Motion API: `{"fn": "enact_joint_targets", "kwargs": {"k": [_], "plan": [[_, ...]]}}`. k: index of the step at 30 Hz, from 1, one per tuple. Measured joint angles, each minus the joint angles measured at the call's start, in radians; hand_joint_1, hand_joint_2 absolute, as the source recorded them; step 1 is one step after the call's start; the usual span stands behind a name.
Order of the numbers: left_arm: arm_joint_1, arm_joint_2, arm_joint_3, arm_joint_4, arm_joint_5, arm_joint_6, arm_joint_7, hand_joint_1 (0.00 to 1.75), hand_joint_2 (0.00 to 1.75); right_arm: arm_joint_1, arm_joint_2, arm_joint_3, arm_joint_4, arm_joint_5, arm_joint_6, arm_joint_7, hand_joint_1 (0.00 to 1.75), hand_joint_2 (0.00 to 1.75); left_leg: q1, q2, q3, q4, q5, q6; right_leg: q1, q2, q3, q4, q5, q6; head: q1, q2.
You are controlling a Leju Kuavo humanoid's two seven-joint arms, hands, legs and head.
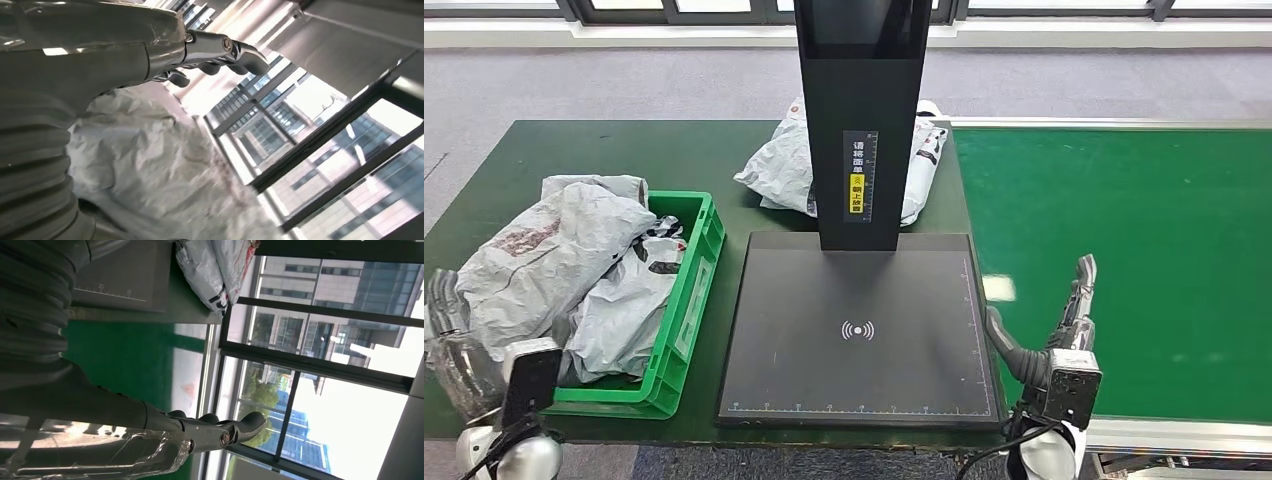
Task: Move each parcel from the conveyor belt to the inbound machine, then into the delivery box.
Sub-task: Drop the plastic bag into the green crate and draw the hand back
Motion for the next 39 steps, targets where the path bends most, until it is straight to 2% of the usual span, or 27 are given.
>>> {"fn": "enact_joint_targets", "kwargs": {"k": [4,8,12,16,20,25,34,39], "plan": [[-0.006,-0.022,0.001,-0.055,0.116,0.042,-0.086,0.0,1.75,-0.018,0.003,0.009,0.015,0.0,-0.002,-0.006,0.0,1.75,0.0,0.0,0.0,0.0,0.0,0.0,0.0,0.0,0.0,0.0,0.0,0.0,0.0,0.0],[-0.015,-0.035,0.001,-0.085,0.155,0.059,-0.12,0.0,1.75,-0.03,0.006,0.024,0.026,0.0,-0.005,-0.015,0.0,1.75,0.0,0.0,0.0,0.0,0.0,0.0,0.0,0.0,0.0,0.0,0.0,0.0,0.0,0.0],[-0.029,-0.05,-0.012,-0.099,0.211,0.004,-0.149,0.0,1.75,-0.037,0.006,0.043,0.034,0.013,-0.003,-0.024,0.0,1.75,0.0,0.0,0.0,0.0,0.0,0.0,0.0,0.0,0.0,0.0,0.0,0.0,0.0,0.0],[-0.057,-0.061,-0.098,-0.099,0.218,-0.133,-0.12,0.0,1.75,-0.056,0.006,0.093,0.036,0.057,-0.002,-0.028,0.0,1.75,0.0,-0.001,0.0,0.0,0.0,0.0,0.0,-0.001,0.0,0.0,0.001,0.0,0.0,0.0],[-0.085,-0.072,-0.19,-0.09,0.234,-0.212,-0.096,0.0,1.75,-0.075,0.007,0.137,0.037,0.081,0.001,-0.021,0.0,1.75,0.0,-0.001,0.001,0.0,0.001,0.0,-0.001,0.0,0.0,0.0,0.001,0.001,0.0,0.0],[-0.102,-0.077,-0.255,-0.076,0.238,-0.228,-0.091,0.0,1.75,-0.086,0.007,0.168,0.037,0.087,0.002,-0.017,0.0,1.75,0.0,-0.001,0.001,0.0,0.001,0.0,-0.001,0.0,0.0,0.0,0.001,0.001,0.0,0.0],[-0.121,-0.078,-0.289,-0.055,0.243,-0.253,-0.082,0.0,1.75,-0.097,0.007,0.183,0.042,0.086,0.018,-0.009,0.0,1.75,0.0,-0.001,0.0,0.0,0.001,0.0,-0.001,0.0,0.0,0.0,0.001,0.001,0.0,0.0],[-0.202,-0.096,-0.396,0.036,0.262,-0.337,-0.045,0.0,1.75,-0.139,0.007,0.227,0.064,0.069,0.079,0.04,0.0,1.75,0.0,-0.001,0.0,0.0,0.002,0.002,-0.001,-0.001,0.0,0.0,0.002,0.002,0.0,0.0]]}}
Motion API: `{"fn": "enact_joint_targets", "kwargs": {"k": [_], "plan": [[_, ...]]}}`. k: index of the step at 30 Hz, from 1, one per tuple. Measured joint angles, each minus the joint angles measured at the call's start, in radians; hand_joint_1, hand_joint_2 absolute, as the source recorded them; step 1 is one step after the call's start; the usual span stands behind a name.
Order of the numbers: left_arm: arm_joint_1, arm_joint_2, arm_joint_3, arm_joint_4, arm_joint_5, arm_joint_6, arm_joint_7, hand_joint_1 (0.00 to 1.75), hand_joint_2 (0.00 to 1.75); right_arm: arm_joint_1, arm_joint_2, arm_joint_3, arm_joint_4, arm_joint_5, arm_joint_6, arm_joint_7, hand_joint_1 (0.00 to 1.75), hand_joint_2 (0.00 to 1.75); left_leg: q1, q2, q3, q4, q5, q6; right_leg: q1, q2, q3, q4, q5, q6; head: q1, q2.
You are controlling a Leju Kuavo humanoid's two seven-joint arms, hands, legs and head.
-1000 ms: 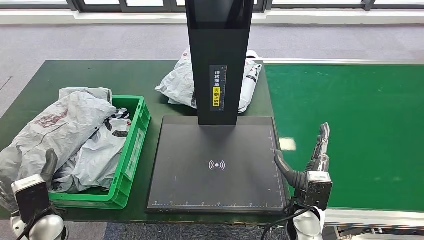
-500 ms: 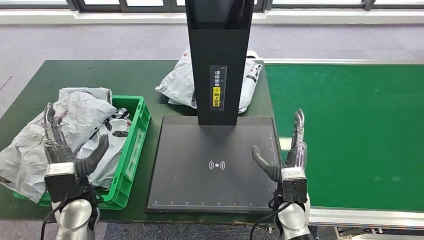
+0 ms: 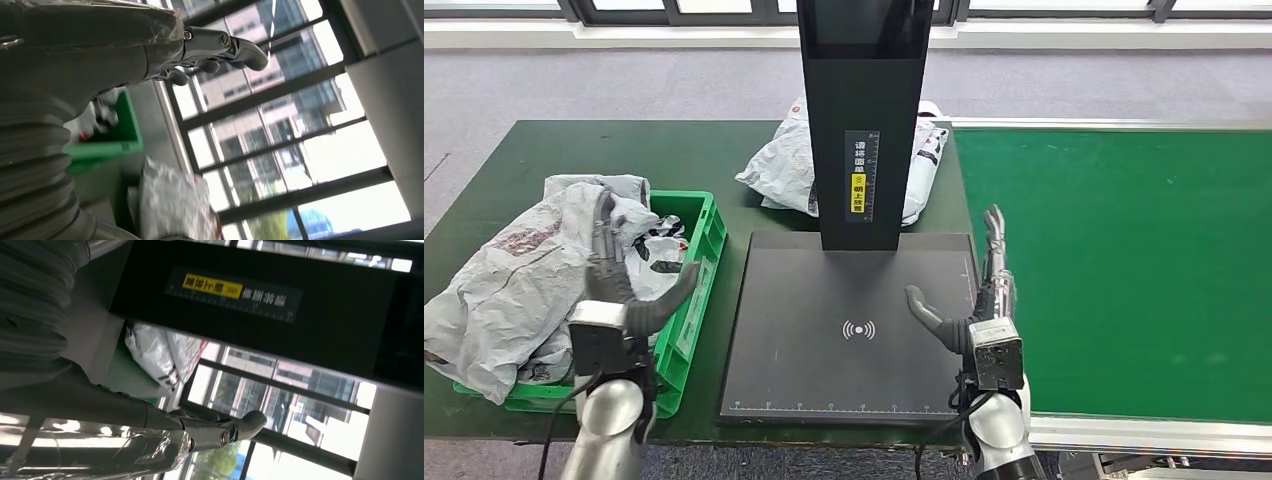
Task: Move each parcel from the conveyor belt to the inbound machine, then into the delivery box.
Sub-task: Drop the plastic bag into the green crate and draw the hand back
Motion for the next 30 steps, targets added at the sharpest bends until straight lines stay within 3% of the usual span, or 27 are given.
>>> {"fn": "enact_joint_targets", "kwargs": {"k": [3,7,10,13,17,24,30], "plan": [[-0.082,-0.024,-0.075,0.112,0.033,0.001,0.007,0.0,1.75,-0.038,-0.003,0.034,0.048,-0.03,0.015,0.004,0.0,1.75,0.0,0.0,0.0,0.0,0.001,0.001,0.0,0.0,0.0,0.0,0.002,0.001,0.0,0.0],[-0.193,-0.056,-0.137,0.291,0.078,0.035,-0.015,0.0,1.75,-0.097,-0.016,0.072,0.142,-0.103,-0.022,-0.056,0.0,1.75,0.0,0.0,0.0,0.001,0.002,0.001,-0.001,0.0,0.0,0.0,0.003,0.002,0.0,0.0],[-0.261,-0.07,-0.156,0.402,0.068,0.094,-0.003,0.0,1.75,-0.134,-0.03,0.092,0.192,-0.138,-0.067,-0.083,0.0,1.75,0.0,0.0,0.0,0.001,0.002,0.001,0.0,0.0,0.0,0.0,0.004,0.001,0.0,0.0],[-0.278,-0.073,-0.159,0.429,0.061,0.113,0.008,0.0,1.75,-0.143,-0.033,0.098,0.202,-0.144,-0.076,-0.084,0.0,1.75,0.0,0.0,0.0,0.001,0.002,0.001,0.0,0.0,0.0,0.0,0.004,0.001,0.0,0.0],[-0.339,-0.065,-0.16,0.562,0.075,0.145,0.008,0.0,1.75,-0.221,-0.043,0.198,0.355,-0.147,-0.116,-0.092,0.0,1.75,0.0,0.0,-0.001,0.001,0.003,0.0,0.001,0.001,-0.001,0.001,0.004,0.0,0.0,0.0],[-0.345,-0.057,-0.167,0.536,0.082,0.127,-0.005,0.0,1.75,-0.273,-0.062,0.24,0.432,-0.163,-0.159,-0.12,0.0,1.75,0.0,-0.001,-0.002,0.001,0.003,-0.001,0.0,0.001,-0.002,0.0,0.003,-0.001,0.0,0.0],[-0.354,-0.065,-0.22,0.537,0.105,0.169,-0.075,0.0,1.75,-0.221,-0.134,0.248,0.432,-0.169,-0.227,-0.174,0.0,1.75,-0.001,-0.002,-0.002,0.001,0.003,0.0,-0.001,0.0,0.0,-0.001,0.004,0.0,0.0,0.0]]}}
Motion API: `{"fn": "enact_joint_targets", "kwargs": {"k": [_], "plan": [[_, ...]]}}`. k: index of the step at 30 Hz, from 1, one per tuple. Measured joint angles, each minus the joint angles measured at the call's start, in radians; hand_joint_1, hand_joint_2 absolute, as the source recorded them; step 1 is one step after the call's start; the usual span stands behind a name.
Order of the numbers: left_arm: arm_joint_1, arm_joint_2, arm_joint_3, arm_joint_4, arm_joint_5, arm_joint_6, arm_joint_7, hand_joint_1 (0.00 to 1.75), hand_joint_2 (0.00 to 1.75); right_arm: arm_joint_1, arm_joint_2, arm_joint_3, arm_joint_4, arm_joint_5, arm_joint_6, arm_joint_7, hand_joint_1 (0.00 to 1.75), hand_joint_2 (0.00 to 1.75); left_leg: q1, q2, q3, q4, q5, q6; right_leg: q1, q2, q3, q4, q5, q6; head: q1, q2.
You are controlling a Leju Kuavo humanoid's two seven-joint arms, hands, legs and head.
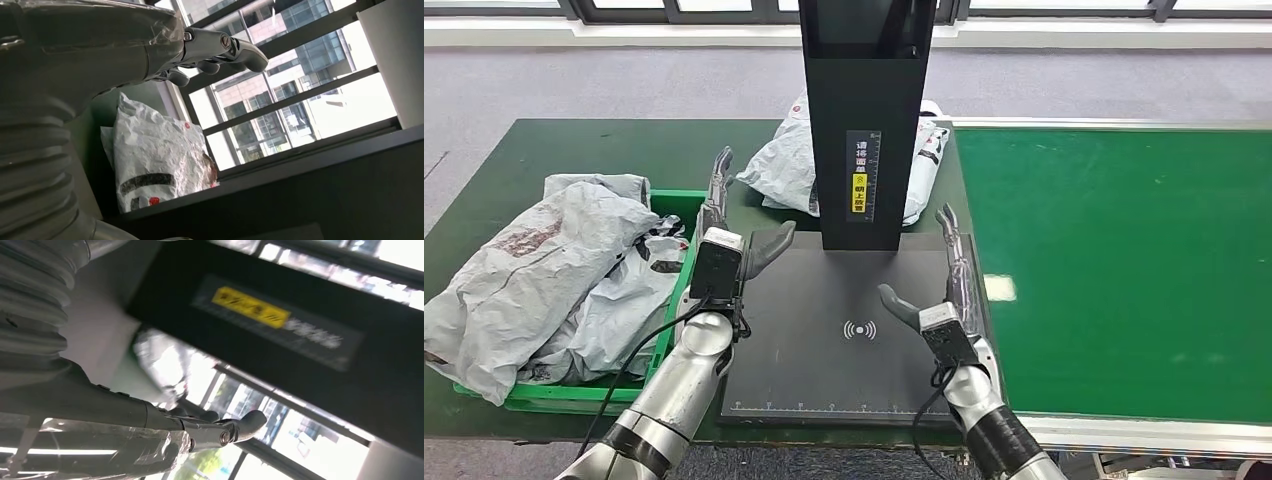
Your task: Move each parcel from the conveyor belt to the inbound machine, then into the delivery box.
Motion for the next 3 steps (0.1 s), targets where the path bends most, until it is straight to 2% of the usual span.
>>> {"fn": "enact_joint_targets", "kwargs": {"k": [3], "plan": [[0.0,-0.003,-0.019,0.007,0.014,-0.001,-0.023,0.0,1.75,0.025,-0.034,0.002,-0.008,0.008,-0.02,-0.006,0.0,1.75,-0.001,0.0,0.0,0.0,0.0,0.0,-0.001,0.0,0.0,0.0,0.0,0.0,0.0,0.0]]}}
